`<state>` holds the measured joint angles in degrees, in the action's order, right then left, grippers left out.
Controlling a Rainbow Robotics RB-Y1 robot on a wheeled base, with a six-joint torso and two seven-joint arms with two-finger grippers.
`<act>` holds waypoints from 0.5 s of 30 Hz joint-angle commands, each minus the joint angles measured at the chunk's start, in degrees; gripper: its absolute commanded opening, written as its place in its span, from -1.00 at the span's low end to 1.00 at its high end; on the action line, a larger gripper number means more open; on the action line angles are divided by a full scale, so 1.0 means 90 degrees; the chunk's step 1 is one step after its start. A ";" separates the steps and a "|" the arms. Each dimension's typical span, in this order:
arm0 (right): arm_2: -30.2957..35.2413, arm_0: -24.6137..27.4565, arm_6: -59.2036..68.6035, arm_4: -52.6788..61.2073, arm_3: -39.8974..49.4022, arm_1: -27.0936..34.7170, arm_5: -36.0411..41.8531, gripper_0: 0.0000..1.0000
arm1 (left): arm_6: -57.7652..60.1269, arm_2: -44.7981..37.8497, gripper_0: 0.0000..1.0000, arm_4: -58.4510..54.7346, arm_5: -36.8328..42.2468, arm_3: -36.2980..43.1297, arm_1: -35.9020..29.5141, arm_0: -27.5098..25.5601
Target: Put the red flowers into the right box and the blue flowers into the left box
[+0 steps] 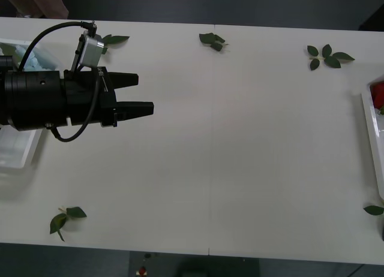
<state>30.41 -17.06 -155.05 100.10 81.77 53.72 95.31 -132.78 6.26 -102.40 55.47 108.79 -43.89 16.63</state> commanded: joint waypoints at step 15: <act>0.0059 -0.0107 0.0006 0.0020 0.0163 0.0066 -0.0014 1.00 | -0.0412 0.0095 1.00 -0.0380 -0.0080 0.0275 -0.0026 0.0379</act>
<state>30.41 -17.06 -155.05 100.10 81.77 53.72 95.31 -132.95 6.32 -105.40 55.47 109.44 -43.89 18.70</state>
